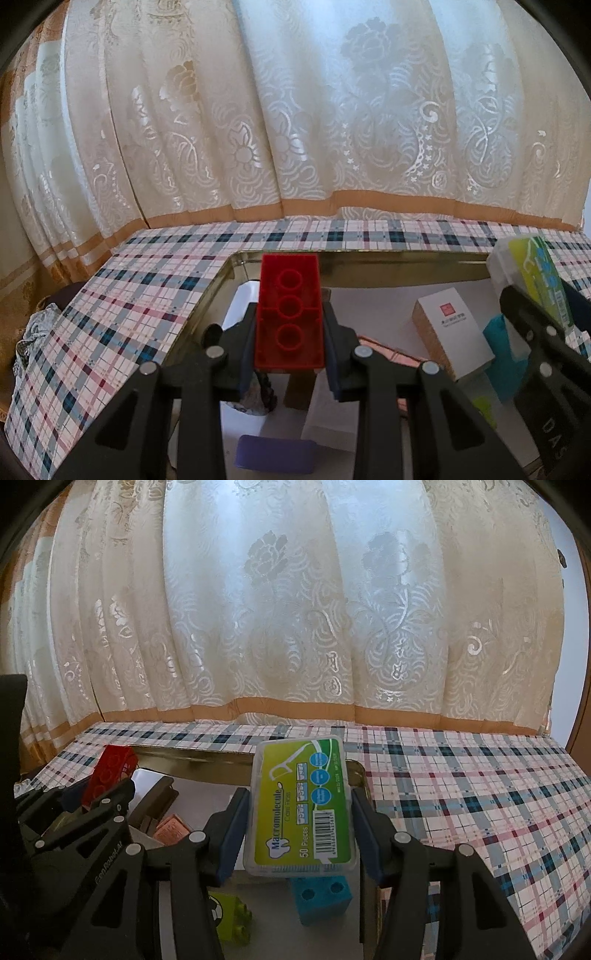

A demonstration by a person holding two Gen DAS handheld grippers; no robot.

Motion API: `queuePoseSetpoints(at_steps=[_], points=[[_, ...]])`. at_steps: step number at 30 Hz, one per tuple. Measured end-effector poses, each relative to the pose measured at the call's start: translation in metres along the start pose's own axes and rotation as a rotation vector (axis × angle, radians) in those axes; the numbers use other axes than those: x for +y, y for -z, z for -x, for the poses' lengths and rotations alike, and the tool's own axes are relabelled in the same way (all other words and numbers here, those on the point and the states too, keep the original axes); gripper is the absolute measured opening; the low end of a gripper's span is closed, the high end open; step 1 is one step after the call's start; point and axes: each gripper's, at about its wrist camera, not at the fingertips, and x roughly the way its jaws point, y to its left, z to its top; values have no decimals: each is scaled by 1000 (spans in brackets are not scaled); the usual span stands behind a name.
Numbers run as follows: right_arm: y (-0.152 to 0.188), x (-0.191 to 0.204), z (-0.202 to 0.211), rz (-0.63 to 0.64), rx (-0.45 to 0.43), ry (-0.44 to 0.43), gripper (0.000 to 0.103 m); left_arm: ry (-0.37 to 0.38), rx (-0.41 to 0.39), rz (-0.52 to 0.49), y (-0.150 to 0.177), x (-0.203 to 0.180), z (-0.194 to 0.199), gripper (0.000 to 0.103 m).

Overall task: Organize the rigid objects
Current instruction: 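Open both tools to drop the red brick and clear box onto the tray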

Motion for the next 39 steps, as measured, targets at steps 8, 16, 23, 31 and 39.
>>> queuePoseSetpoints(at_steps=[8, 16, 23, 31, 39], points=[[1, 2, -5, 6, 34, -13, 57, -17, 24, -19, 2, -1, -5, 30], [2, 8, -10, 20, 61, -41, 57, -25, 81, -20, 6, 1, -15, 30], [6, 14, -12, 57, 76, -48, 57, -7, 74, -9, 5, 1, -12, 44], [8, -1, 4, -6, -5, -18, 80, -4, -29, 97, 2, 26, 13, 103], [11, -4, 22, -45, -84, -2, 81, -28, -168, 42, 17, 37, 44, 103]])
